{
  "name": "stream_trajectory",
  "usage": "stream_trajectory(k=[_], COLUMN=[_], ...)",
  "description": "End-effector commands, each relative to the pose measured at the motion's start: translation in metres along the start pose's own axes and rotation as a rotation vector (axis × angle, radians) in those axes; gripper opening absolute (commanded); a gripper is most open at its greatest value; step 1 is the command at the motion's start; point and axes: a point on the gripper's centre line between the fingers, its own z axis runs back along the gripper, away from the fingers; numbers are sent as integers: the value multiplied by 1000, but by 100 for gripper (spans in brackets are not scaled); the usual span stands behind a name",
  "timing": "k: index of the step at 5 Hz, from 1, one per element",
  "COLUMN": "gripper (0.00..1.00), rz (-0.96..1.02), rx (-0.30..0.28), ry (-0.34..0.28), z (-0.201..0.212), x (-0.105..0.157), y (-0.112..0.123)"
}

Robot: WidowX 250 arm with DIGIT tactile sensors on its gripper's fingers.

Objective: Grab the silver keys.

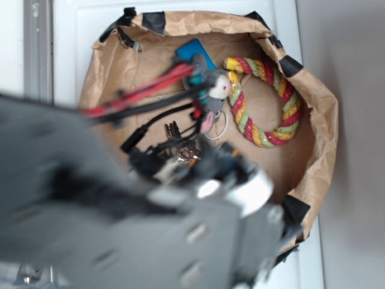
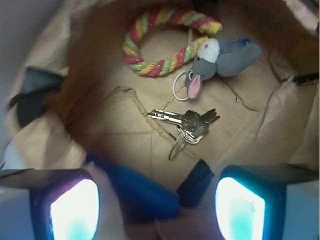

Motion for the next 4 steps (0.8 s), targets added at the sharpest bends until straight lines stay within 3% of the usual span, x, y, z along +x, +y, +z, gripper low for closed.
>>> stream_trajectory(k=[1,3,4], gripper=[100,100,100], rz=[101,53,53], rx=[38,-38,-38], ry=[50,91,91], z=[-27,-33,-33], x=[27,28,28], y=[9,24,24])
